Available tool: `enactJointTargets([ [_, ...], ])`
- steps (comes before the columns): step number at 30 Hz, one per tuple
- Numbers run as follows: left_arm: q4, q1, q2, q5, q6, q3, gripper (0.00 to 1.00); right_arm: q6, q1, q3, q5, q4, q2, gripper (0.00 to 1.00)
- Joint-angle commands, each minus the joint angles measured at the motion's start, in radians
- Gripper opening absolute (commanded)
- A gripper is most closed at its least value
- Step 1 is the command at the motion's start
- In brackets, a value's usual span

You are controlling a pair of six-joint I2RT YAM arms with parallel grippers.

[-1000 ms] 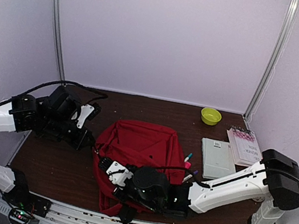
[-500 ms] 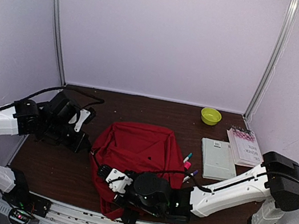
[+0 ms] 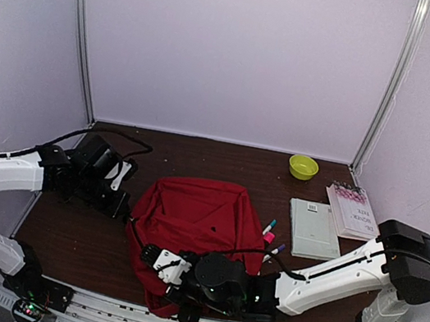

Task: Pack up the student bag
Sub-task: Unzip the largest pocket of the student bag.

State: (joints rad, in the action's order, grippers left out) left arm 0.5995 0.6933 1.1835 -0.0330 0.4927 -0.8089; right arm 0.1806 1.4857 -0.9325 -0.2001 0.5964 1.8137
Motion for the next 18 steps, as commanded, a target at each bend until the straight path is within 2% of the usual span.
enactJointTargets([
  [1, -0.052, -0.039, 0.035, -0.019, 0.004, 0.027, 0.0, 0.008, 0.025, 0.012, 0.04, 0.04, -0.049, 0.0],
  [18, -0.109, -0.066, 0.134, -0.002, -0.002, 0.023, 0.0, 0.018, 0.027, 0.029, 0.039, 0.077, -0.035, 0.0],
])
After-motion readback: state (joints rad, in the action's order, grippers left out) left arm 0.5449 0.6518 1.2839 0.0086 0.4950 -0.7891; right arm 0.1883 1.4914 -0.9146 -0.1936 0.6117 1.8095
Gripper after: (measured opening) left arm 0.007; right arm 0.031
